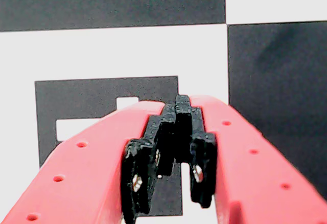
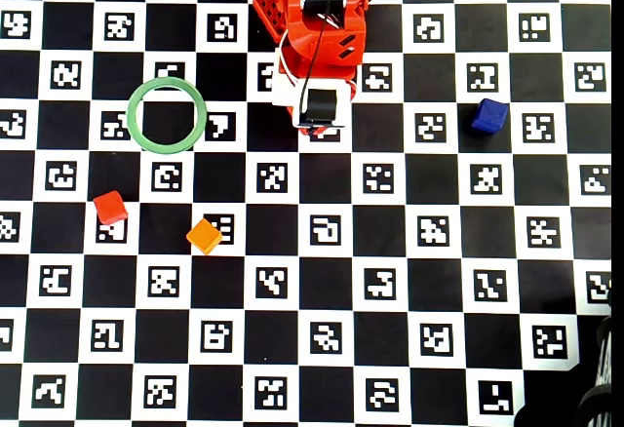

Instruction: Grab the red cube then put it in the green circle then put the blue cube on top and finally the orange cube on top

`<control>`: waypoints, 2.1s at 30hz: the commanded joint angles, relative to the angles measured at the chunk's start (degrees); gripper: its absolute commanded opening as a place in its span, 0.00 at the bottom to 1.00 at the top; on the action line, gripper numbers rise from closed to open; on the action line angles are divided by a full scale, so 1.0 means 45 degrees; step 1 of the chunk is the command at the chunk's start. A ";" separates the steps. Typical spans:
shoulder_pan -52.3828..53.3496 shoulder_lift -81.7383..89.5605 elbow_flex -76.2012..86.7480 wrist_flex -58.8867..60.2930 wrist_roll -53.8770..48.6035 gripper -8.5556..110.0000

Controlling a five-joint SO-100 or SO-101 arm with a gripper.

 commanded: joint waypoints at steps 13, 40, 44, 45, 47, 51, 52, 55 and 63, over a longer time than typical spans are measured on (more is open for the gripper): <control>-0.0293 0.0645 0.0625 0.1328 -0.0020 0.02; 0.0156 -0.7383 -0.9102 -0.0039 0.5840 0.04; 0.0605 -1.0137 -1.3145 0.2031 0.6992 0.04; 0.0684 -1.0859 -1.4102 0.2656 0.7148 0.04; 0.0996 -1.2305 -1.6191 0.3965 0.7598 0.04; 0.1699 -1.4395 -1.9961 0.6035 0.8203 0.04; 0.1875 -1.4824 -2.0840 0.6523 0.8340 0.04; 0.2500 -1.5820 -2.3281 0.7480 0.9121 0.05; 0.4805 -1.7539 -2.5293 0.7480 1.0156 0.09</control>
